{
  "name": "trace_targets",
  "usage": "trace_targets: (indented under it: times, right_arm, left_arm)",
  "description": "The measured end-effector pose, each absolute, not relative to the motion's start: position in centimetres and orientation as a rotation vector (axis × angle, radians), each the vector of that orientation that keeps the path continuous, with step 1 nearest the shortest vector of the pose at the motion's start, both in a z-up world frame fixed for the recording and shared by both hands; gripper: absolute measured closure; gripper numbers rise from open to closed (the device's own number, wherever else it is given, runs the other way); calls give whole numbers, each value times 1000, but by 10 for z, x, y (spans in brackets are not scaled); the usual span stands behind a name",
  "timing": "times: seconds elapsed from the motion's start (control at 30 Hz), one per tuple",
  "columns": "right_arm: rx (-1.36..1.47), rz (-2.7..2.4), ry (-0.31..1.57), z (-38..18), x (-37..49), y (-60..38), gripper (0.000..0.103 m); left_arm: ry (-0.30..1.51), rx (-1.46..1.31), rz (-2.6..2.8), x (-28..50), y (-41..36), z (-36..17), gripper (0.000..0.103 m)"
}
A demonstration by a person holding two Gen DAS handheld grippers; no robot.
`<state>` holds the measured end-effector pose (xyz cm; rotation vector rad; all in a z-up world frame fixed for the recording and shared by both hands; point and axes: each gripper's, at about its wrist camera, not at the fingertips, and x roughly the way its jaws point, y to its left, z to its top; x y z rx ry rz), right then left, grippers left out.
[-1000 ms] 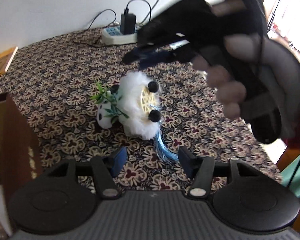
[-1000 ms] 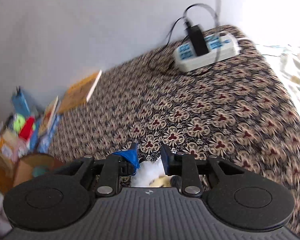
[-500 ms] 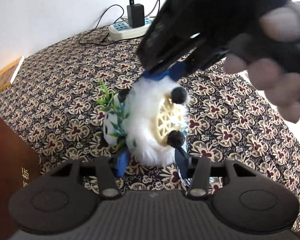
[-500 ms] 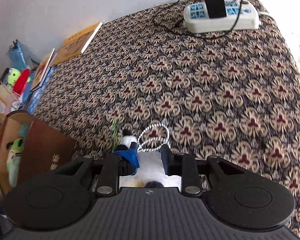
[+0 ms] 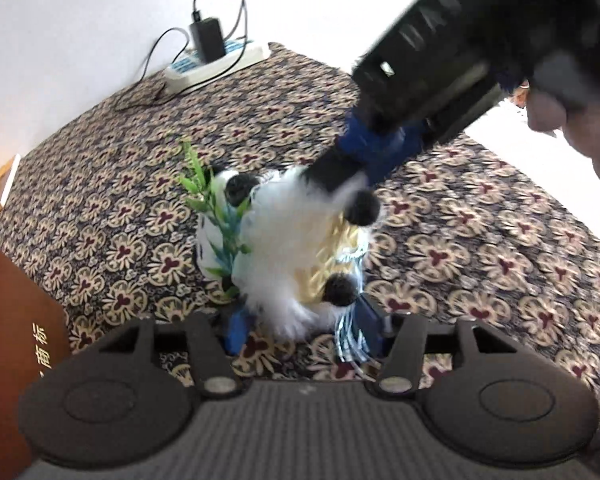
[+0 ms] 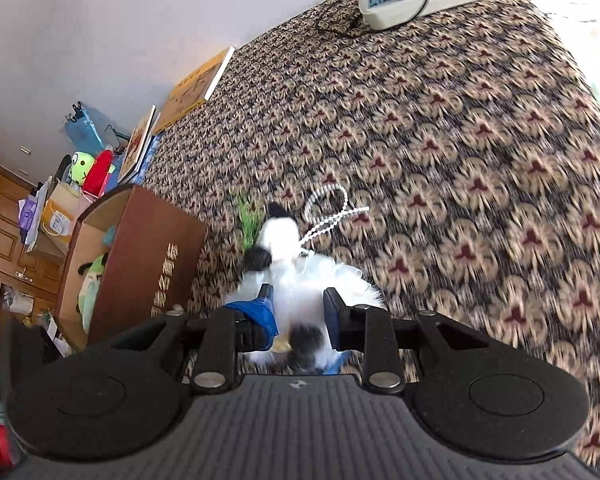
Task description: Organize soft objects
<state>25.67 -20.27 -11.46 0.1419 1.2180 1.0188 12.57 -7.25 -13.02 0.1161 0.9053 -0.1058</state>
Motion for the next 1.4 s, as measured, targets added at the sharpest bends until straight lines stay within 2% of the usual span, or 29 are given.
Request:
trace_targets:
  times: [0.47, 0.6, 1.03, 1.27, 1.3, 1.33, 1.37, 1.4]
  right_arm:
    - [305, 983, 1217, -136, 220, -236, 91]
    - [339, 953, 1178, -136, 217, -242, 90]
    - [325, 973, 1052, -119, 196, -229, 91]
    - [293, 984, 1097, -122, 186, -222, 90]
    - [289, 981, 1112, -123, 186, -222, 90]
    - [287, 977, 1124, -124, 185, -224, 90]
    - [293, 972, 1129, -124, 186, -226, 90]
    - [313, 968, 1131, -122, 187, -230, 90]
  left_arm:
    - [858, 104, -138, 110, -79, -120, 43]
    - [816, 166, -93, 109, -92, -118, 61]
    - [732, 140, -69, 91, -78, -94, 62]
    - [774, 120, -124, 72, -71, -97, 62]
    - [783, 120, -141, 69, -69, -98, 56]
    - [787, 120, -148, 67, -68, -100, 34]
    - [789, 109, -161, 63, -66, -100, 25]
    - [784, 93, -171, 59, -63, -98, 21]
